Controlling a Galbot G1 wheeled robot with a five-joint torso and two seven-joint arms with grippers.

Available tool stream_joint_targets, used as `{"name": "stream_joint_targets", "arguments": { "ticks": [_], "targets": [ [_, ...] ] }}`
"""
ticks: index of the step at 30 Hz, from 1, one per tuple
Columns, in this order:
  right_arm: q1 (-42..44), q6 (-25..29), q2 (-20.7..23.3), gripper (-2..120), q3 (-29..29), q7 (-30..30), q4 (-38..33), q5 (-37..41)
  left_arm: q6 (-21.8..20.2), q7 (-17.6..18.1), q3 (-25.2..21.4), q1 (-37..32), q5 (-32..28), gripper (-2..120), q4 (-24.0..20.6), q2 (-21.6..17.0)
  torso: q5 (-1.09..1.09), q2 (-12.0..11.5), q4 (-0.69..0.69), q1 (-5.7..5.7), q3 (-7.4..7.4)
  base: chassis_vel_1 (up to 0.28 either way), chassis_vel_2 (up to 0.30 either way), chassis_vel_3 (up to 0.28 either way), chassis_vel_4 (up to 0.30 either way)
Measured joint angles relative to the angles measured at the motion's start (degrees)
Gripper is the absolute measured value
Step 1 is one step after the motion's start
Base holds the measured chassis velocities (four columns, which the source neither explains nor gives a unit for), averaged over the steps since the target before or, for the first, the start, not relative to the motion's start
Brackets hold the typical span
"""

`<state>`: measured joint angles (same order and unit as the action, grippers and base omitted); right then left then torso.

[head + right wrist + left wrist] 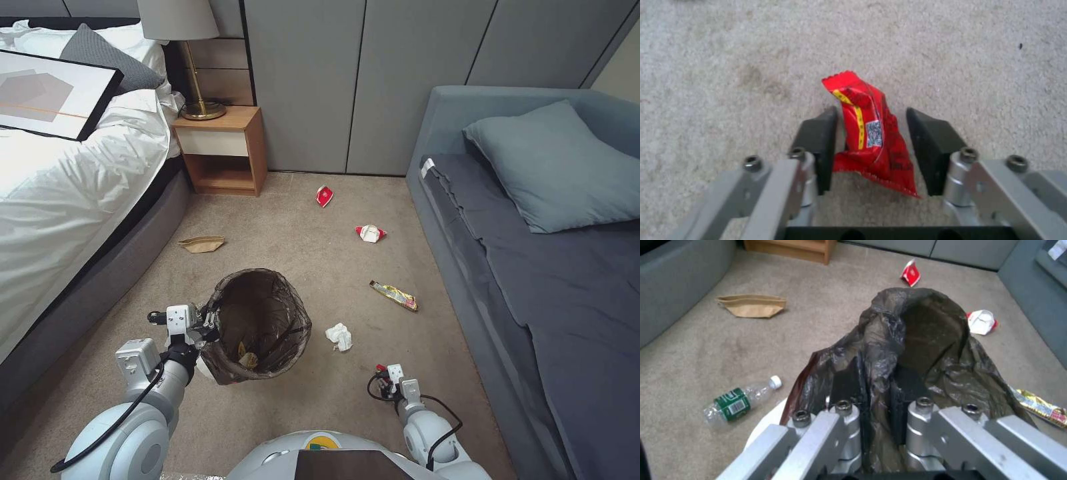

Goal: Pick up the trash bin, then pick up the garbage from the floor and place it into the trash bin.

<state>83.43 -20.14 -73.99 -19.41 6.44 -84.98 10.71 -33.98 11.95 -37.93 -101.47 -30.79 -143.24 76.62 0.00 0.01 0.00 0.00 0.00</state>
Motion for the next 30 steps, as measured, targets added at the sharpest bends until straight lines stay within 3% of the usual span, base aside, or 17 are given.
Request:
{"name": "stream_joint_targets", "arguments": {
  "ticks": [13, 22, 30],
  "targets": [
    [-0.56, 0.33, 0.09, 0, -0.38, -0.08, 0.93, 0.36, -0.02, 0.0, -0.02, 0.03, 0.07, 8, 0.0, 0.24, -0.01, -0.01, 0.0, 0.0, 0.0, 0.0, 0.0, 0.0, 0.0],
    [0.04, 1.17, 0.11, 0, -1.53, -0.07, 0.36, 0.02, -0.02, 0.02, -0.01, 0.05, 0.12, 8, 0.0, 0.31, -0.01, -0.01, -0.01, 0.0, 0.01, 0.0, 0.0, 0.0, 0.0],
    [3.48, 2.44, 0.94, 0, -4.66, -0.78, -8.97, 0.38, -0.02, 0.03, -0.04, 0.0, 0.09, 8, 0.0, 0.03, -0.01, -0.01, 0.0, 0.0, 0.01, 0.0, 0.0, 0.0, 0.0]
  ]
}}
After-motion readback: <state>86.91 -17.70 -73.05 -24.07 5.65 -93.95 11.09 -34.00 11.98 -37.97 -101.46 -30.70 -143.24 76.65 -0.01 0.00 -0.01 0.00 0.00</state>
